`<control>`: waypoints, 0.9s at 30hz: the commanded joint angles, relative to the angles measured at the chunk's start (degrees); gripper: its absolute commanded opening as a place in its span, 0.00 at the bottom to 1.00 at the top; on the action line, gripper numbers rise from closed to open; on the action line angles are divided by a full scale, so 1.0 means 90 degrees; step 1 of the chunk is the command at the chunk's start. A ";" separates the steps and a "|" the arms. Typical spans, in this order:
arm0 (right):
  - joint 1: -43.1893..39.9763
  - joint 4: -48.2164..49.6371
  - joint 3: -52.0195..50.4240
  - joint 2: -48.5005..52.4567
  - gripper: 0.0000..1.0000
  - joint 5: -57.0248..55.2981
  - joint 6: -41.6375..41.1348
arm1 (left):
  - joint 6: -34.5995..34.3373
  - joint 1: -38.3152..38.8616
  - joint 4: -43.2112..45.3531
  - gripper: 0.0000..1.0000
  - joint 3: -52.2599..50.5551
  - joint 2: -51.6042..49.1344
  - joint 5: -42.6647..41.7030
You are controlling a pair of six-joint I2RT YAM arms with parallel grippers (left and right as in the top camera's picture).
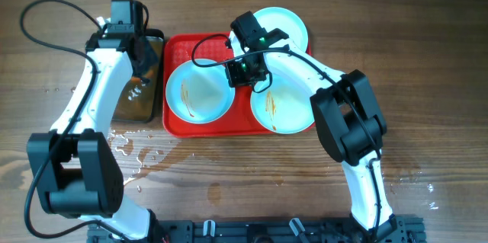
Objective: Clean dirty plates on tray and stack at the side
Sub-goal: 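Scrub the held plate with the sponge in the left gripper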
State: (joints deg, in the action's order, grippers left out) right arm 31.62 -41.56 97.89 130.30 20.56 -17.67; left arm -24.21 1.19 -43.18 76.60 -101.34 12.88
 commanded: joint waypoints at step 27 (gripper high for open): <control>-0.0005 0.0039 0.0027 0.0146 0.04 0.0226 0.0126 | -0.0529 0.1588 0.1785 0.04 -0.2453 -0.0078 0.0061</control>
State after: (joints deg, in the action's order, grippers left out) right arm 31.55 -41.56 97.86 130.30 20.84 -17.23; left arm -28.64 15.29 -28.67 55.66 -100.92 3.11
